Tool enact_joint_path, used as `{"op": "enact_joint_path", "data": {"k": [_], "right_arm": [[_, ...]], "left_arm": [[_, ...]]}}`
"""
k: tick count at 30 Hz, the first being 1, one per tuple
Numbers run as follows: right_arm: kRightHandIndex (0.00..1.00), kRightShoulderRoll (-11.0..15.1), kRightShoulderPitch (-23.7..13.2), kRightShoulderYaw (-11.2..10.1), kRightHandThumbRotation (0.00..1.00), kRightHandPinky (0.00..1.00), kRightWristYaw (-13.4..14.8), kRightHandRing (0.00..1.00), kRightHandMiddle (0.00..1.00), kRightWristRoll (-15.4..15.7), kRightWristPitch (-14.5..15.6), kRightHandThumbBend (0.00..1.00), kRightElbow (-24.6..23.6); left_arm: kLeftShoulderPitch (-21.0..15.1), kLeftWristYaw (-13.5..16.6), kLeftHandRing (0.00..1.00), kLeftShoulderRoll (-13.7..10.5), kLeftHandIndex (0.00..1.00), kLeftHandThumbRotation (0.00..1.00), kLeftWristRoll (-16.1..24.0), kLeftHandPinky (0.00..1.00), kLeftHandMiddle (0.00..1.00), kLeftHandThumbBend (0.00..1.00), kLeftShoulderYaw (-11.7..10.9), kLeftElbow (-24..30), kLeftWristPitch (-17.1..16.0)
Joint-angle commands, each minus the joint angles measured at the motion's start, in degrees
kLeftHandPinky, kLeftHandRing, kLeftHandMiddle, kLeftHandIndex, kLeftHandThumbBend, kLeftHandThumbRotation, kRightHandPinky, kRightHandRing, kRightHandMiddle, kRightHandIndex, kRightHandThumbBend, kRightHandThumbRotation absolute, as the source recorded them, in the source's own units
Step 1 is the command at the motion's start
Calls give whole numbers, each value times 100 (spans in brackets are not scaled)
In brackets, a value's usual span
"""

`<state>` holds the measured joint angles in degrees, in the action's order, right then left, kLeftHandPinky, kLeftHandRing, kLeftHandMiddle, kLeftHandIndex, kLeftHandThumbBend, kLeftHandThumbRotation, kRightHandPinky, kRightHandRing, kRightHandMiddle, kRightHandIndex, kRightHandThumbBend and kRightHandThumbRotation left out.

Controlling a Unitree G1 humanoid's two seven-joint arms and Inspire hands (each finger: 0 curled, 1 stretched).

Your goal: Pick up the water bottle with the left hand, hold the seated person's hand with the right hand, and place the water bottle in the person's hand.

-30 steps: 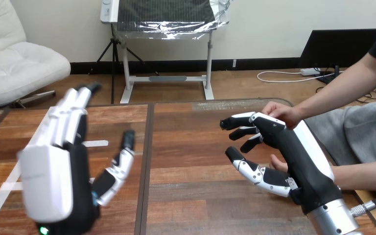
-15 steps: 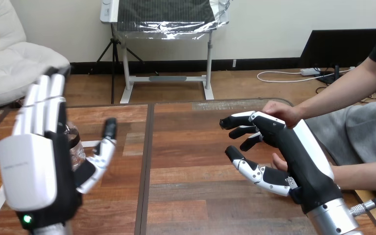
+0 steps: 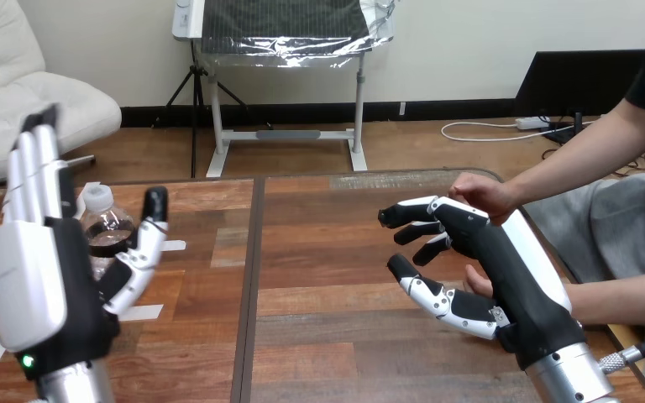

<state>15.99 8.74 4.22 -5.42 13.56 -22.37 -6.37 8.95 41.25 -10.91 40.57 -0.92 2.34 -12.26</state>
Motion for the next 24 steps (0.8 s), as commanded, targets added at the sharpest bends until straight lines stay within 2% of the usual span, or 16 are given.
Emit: {"op": "enact_joint_path", "data": {"k": [1, 9, 16, 24], "right_arm": [[67, -6, -452, -79, 0, 53, 48, 67, 71, -15, -131, 41, -1], [67, -14, -466, -75, 0, 55, 58, 68, 71, 1, -127, 42, 13], [67, 4, -479, -84, 0, 56, 56, 69, 71, 17, -123, 43, 23], [67, 5, -491, -95, 0, 57, 58, 70, 72, 8, -112, 43, 29]], "left_arm": [[-575, -131, 97, -39, 100, 63, -395, 87, 99, 69, -113, -343, -169], [-842, -364, 96, -53, 100, 53, -821, 88, 98, 77, -172, -737, -73], [-1134, -582, 94, -73, 99, 51, -1062, 86, 97, 81, -244, -1099, 163], [-1490, -738, 93, -129, 99, 47, -1308, 85, 97, 83, -318, -1587, 249]]}}
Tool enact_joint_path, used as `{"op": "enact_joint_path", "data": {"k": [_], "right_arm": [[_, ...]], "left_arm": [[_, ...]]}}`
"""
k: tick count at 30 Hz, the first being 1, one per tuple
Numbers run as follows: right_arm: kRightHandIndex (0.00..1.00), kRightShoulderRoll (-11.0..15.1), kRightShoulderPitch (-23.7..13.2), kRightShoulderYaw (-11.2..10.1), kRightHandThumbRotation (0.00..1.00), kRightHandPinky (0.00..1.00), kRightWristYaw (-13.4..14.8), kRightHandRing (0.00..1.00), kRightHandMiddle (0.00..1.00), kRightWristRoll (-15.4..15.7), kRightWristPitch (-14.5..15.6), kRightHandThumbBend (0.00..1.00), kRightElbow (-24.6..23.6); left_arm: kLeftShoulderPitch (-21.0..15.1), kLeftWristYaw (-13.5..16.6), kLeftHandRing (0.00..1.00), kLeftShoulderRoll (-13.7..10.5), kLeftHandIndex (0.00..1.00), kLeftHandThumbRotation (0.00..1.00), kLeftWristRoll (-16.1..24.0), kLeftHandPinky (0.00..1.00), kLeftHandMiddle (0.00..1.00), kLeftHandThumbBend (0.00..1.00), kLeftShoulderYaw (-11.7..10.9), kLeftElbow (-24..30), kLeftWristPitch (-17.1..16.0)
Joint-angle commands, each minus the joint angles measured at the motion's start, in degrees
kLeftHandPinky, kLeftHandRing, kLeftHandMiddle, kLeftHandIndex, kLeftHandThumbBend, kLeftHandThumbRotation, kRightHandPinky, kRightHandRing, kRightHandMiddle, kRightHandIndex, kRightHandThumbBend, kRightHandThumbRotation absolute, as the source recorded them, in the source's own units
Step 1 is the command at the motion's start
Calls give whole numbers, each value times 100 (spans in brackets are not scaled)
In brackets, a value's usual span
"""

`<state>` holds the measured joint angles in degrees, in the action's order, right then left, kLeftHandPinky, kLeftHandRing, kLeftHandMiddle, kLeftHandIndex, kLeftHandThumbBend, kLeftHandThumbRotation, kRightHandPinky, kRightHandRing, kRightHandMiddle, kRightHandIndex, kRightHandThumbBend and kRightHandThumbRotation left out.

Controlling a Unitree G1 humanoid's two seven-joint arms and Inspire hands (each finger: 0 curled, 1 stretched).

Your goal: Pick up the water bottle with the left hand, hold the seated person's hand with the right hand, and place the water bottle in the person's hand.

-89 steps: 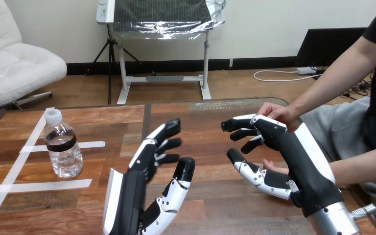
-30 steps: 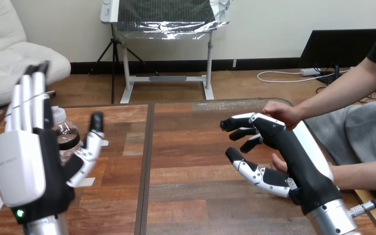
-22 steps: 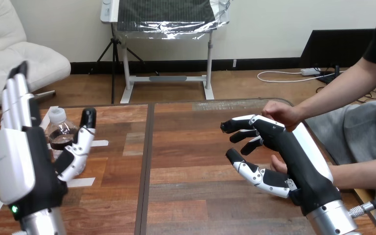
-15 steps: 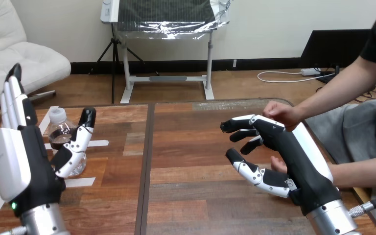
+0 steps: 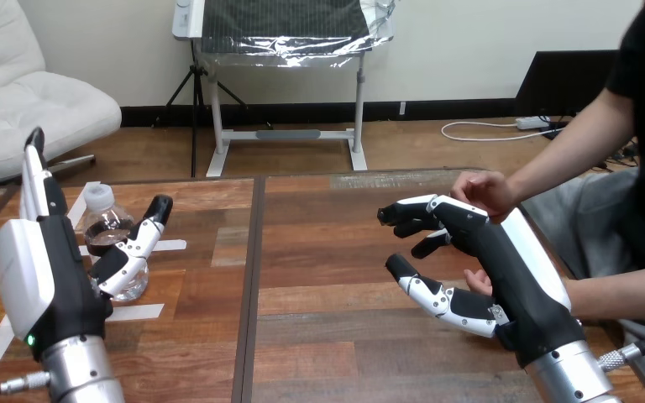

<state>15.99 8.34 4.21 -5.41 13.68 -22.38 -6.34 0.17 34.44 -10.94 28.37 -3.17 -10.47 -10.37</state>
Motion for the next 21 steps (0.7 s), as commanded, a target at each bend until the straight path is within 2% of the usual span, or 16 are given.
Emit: {"op": "enact_joint_path", "data": {"k": [1, 18, 21], "right_arm": [[67, 3, -454, -95, 0, 57, 58, 70, 72, -7, -112, 44, 26], [67, 27, -470, -113, 0, 58, 40, 70, 72, 57, -12, 45, -19], [67, 36, -477, -115, 0, 58, 43, 70, 72, 84, 11, 45, -23]], "left_arm": [[-686, -56, 93, -147, 99, 47, -108, 85, 96, 84, -103, -426, 53], [-1488, -339, 89, -418, 95, 45, -398, 80, 93, 85, -142, -1606, 176], [-1627, -434, 89, -459, 94, 46, -414, 80, 93, 87, -110, -1715, 344]]}}
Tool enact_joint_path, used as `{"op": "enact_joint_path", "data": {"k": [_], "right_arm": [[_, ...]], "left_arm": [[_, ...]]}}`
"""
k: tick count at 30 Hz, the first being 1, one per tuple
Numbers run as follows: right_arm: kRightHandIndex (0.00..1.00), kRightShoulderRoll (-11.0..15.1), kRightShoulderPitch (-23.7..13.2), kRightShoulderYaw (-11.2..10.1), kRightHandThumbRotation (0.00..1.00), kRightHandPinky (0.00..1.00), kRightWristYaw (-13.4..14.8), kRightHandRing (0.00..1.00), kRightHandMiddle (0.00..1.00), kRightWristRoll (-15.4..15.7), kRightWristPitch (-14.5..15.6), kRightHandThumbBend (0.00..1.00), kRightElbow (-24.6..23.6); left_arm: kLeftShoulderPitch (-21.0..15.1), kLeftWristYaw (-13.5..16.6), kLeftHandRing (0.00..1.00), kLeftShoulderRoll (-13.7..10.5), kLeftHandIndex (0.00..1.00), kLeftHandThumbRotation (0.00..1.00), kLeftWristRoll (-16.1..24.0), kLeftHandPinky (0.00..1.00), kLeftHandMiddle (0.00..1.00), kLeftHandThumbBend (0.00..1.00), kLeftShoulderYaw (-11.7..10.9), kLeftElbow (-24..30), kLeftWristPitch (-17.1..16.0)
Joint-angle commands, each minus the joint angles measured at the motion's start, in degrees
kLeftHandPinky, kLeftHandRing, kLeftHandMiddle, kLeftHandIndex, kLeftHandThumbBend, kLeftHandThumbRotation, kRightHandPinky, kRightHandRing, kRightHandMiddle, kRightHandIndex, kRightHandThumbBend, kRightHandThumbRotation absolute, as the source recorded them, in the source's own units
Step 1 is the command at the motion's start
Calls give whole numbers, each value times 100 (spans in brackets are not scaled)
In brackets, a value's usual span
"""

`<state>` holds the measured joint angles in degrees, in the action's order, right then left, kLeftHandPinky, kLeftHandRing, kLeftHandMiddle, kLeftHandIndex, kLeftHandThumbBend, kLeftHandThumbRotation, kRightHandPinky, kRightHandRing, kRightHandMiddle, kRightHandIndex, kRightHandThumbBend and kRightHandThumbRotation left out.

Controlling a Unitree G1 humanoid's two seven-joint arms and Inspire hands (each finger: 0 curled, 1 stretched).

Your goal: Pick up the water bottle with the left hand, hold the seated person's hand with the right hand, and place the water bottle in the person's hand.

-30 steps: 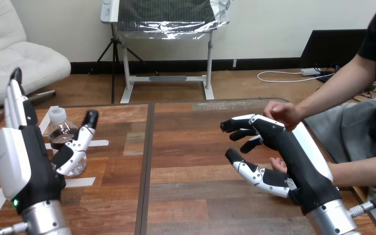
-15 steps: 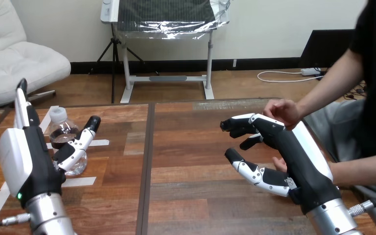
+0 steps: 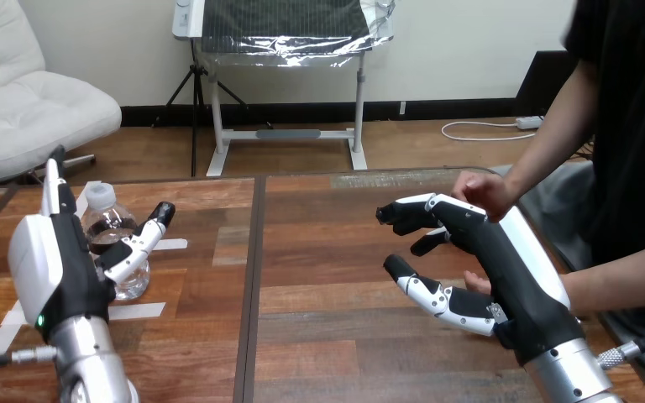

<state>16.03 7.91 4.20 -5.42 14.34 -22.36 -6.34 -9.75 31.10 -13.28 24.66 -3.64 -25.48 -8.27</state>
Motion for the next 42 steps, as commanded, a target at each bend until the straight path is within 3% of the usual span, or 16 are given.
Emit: {"op": "enact_joint_path", "data": {"k": [1, 14, 42], "right_arm": [[67, 36, -437, -114, 0, 58, 42, 70, 72, 23, 11, 45, -22], [66, 40, -466, -120, 0, 57, 27, 70, 72, 30, 67, 47, -35], [67, 153, -512, -165, 0, 55, -10, 69, 72, 91, 104, 49, -78]], "left_arm": [[-699, -132, 89, -261, 94, 46, -32, 80, 93, 87, -41, -294, 162], [-1315, -341, 87, -457, 93, 51, -57, 78, 91, 90, 77, -1130, 353], [-2490, -349, 88, -652, 94, 52, -219, 80, 92, 94, 172, -2991, 455]]}}
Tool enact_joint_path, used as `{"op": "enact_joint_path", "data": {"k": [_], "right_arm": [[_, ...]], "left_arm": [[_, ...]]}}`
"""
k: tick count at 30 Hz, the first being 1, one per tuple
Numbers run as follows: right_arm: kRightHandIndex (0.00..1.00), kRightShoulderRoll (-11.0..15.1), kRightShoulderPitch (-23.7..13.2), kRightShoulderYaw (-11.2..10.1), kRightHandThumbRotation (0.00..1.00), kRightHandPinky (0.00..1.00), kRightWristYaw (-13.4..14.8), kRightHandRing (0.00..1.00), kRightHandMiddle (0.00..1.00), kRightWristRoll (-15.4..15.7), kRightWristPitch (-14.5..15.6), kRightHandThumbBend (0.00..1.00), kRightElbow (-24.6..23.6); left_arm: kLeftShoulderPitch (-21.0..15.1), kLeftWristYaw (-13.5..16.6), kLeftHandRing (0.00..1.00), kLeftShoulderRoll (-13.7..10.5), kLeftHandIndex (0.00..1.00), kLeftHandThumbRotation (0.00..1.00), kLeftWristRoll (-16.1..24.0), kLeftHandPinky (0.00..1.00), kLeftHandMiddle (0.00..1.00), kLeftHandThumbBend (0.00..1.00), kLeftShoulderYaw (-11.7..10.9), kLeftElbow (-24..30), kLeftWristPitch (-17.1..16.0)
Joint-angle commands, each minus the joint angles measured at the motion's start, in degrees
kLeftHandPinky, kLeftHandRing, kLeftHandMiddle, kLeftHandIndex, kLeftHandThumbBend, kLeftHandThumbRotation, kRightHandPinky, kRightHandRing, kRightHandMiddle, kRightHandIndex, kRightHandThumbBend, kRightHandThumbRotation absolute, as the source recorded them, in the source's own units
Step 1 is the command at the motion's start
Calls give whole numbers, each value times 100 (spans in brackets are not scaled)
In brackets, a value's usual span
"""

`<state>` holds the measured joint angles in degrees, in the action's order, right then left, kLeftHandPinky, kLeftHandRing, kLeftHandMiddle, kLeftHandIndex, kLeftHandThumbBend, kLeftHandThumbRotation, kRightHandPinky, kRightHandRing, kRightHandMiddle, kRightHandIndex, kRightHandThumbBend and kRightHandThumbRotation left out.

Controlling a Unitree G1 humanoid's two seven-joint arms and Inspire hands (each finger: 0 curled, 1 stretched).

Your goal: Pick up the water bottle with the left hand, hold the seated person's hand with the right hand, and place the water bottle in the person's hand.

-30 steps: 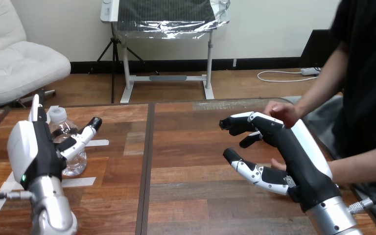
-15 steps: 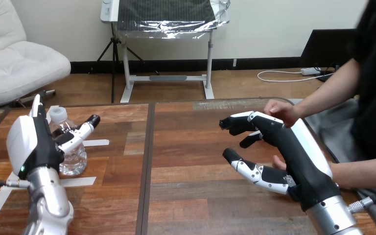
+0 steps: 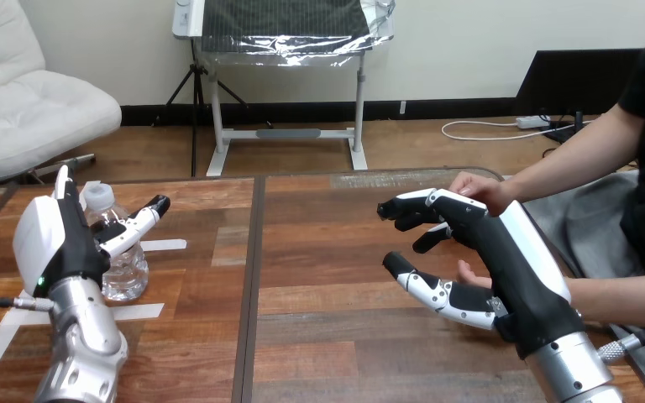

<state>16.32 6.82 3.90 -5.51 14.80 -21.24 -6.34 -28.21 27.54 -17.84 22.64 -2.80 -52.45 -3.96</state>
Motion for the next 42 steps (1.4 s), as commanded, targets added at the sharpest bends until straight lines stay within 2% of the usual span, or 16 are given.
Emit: {"op": "enact_joint_path", "data": {"k": [1, 8, 18, 23, 29, 38, 42], "right_arm": [[67, 131, -403, -138, 0, 55, 0, 69, 72, 55, -13, 49, -78], [66, 184, -416, -154, 0, 55, 28, 70, 72, 143, -124, 50, -40], [66, 239, -394, -154, 0, 57, -16, 70, 72, 87, 6, 50, -97], [66, 251, -384, -161, 0, 58, -26, 71, 72, 75, 28, 50, -112], [66, 299, -394, -161, 0, 57, 9, 71, 72, 198, -29, 50, -109], [65, 331, -385, -177, 0, 57, -9, 70, 71, 228, -55, 51, -113], [65, 349, -363, -190, 0, 57, -20, 70, 71, 224, -50, 51, -134]], "left_arm": [[-673, 15, 88, -200, 94, 52, -19, 80, 92, 95, 91, -348, 27], [-835, 40, 88, -254, 93, 54, 17, 79, 92, 95, 153, -651, 81], [-1013, -73, 88, -345, 94, 54, 52, 78, 92, 91, 296, -882, 287], [-1080, -78, 87, -390, 94, 53, 50, 78, 92, 90, 375, -1035, 266], [-1163, -90, 87, -416, 93, 53, 61, 78, 91, 90, 452, -1208, 289], [-1338, -249, 87, -483, 94, 59, 200, 77, 91, 91, 727, -1525, 528], [-1378, -305, 86, -508, 93, 60, 219, 77, 91, 90, 817, -1635, 520]]}}
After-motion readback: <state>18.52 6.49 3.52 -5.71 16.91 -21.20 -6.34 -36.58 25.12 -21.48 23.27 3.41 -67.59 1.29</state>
